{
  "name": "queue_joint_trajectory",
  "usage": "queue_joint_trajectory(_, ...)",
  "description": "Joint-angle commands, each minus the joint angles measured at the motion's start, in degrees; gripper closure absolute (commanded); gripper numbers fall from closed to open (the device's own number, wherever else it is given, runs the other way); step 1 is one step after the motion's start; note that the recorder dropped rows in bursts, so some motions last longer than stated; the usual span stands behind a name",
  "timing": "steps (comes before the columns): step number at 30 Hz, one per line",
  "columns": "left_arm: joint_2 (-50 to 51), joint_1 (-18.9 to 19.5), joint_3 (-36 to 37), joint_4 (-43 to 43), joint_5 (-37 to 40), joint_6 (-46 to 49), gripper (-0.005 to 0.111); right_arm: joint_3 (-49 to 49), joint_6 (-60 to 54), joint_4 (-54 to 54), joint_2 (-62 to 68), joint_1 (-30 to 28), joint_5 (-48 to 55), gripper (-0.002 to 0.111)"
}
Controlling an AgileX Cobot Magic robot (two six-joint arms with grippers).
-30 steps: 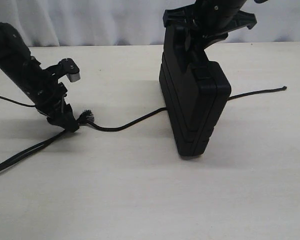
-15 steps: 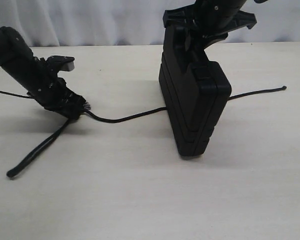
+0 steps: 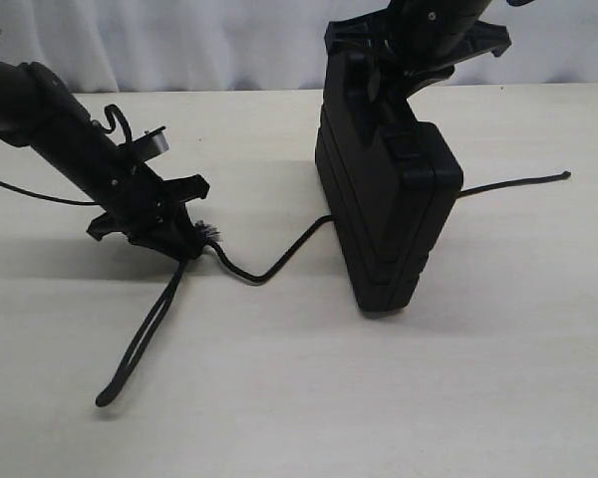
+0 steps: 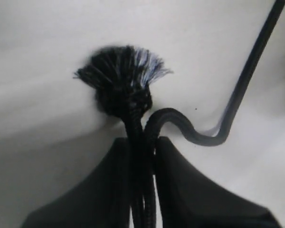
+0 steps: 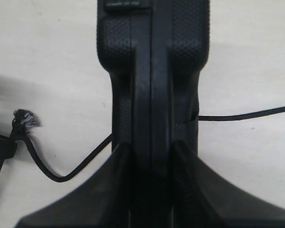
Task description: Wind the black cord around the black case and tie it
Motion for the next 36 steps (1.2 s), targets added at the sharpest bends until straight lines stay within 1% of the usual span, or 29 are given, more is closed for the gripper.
queue_joint_trajectory(1,-0.1,-1.2,0.2,0.1,-1.4,3.0,0.073,-0.1,-1.9,0.1,-0.5,0.1,1.4,0.104)
queue_joint_trajectory(3,-0.1,-1.2,0.1,1.7,-1.4,3.0,0.057,-0.1,-2.2,0.1,-0.5,0.1,1.4,0.104)
queue_joint_trajectory(5,-0.3,-1.2,0.1,5.0,-1.3,3.2,0.048,-0.1,-2.2,0.1,-0.5,0.1,1.2,0.104)
queue_joint_trajectory(7,-0.5,-1.2,-0.5,8.3,-1.1,4.1,0.044,-0.1,-2.2,0.1,-0.5,0.1,1.2,0.104)
queue_joint_trajectory(10,-0.9,-1.2,-3.9,13.3,1.4,7.2,0.044,-0.1,-2.2,0.1,-0.5,0.1,1.2,0.104)
queue_joint_trajectory(13,-1.9,-1.2,-8.2,18.7,3.8,8.1,0.044,-0.1,-2.2,0.1,-0.5,0.1,1.2,0.104)
queue_joint_trajectory(16,-3.4,-1.2,-11.8,23.0,4.2,10.0,0.044,-0.1,-2.2,0.1,-0.5,0.1,1.2,0.104)
queue_joint_trajectory(17,-3.9,-1.2,-12.5,23.2,4.7,12.7,0.044,-0.1,-2.2,0.1,-0.5,0.1,1.2,0.104)
queue_joint_trajectory(21,-5.4,-2.2,-12.6,23.7,9.5,31.2,0.044,-0.1,-2.6,0.1,-0.5,0.1,1.3,0.104)
queue_joint_trajectory(23,-5.4,-3.8,-12.3,26.2,11.5,35.1,0.044,-0.1,-2.6,0.1,-0.5,0.1,1.2,0.104)
queue_joint_trajectory(27,-5.3,-8.5,-9.1,32.2,10.6,37.0,0.044,-0.1,-2.6,0.1,-0.5,0.1,1.1,0.104)
queue_joint_trajectory(31,-5.1,-12.7,-5.8,43.2,11.4,37.6,0.044,-0.1,-2.6,0.1,-0.5,0.1,1.1,0.104)
queue_joint_trajectory(33,-5.1,-13.8,-5.3,46.8,13.0,34.4,0.044,-0.1,-2.6,0.1,-0.5,0.1,1.1,0.104)
queue_joint_trajectory(35,-5.1,-13.9,-5.3,46.6,13.8,29.0,0.044,-0.1,-2.6,0.1,-0.5,0.1,1.1,0.104)
queue_joint_trajectory(36,-5.1,-13.9,-5.3,45.6,13.8,23.9,0.044,-0.1,-2.6,0.3,-0.5,0.1,1.1,0.104)
